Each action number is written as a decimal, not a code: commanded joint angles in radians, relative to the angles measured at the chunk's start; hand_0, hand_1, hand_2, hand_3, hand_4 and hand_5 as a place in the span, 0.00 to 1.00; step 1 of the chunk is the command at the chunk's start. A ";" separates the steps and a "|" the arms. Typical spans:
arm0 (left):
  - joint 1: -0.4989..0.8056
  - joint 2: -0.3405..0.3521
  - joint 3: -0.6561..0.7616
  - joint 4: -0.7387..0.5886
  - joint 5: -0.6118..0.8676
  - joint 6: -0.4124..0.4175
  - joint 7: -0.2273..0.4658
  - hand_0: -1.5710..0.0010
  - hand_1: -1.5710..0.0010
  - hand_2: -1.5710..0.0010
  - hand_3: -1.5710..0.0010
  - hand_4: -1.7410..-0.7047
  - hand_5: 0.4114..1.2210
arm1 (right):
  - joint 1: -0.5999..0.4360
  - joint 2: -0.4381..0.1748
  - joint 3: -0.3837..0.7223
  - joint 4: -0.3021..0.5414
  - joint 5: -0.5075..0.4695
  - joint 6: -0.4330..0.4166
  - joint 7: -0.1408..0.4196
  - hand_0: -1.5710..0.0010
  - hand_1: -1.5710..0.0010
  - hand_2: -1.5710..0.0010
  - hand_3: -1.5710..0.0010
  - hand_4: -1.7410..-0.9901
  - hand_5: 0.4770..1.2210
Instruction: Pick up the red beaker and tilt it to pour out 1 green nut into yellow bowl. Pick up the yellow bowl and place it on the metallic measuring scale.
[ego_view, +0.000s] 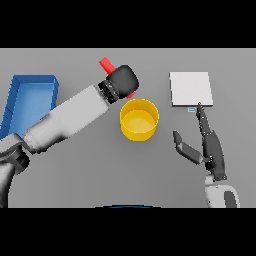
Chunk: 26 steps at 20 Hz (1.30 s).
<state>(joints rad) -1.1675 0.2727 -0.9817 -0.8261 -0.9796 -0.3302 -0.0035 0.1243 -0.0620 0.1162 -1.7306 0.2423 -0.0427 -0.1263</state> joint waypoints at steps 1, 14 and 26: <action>-0.017 -0.007 -0.026 0.009 -0.019 0.005 -0.005 0.00 0.00 0.00 0.00 0.01 1.00 | -0.011 -0.006 0.000 0.001 0.012 -0.005 0.023 1.00 1.00 1.00 1.00 0.74 0.23; -0.174 -0.080 -0.321 0.134 -0.174 0.062 -0.077 0.00 0.00 0.00 0.00 0.01 1.00 | -0.011 -0.002 0.000 0.016 0.023 -0.016 0.020 1.00 1.00 1.00 1.00 0.77 0.21; -0.428 -0.015 -0.350 0.224 -0.134 0.109 -0.136 0.00 0.00 0.00 0.13 0.01 1.00 | -0.018 0.011 0.005 0.025 0.022 -0.020 -0.009 1.00 1.00 1.00 1.00 0.78 0.24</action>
<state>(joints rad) -1.5975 0.2584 -1.3313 -0.6020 -1.1121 -0.2222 -0.1365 0.1061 -0.0506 0.1211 -1.7059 0.2643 -0.0628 -0.1343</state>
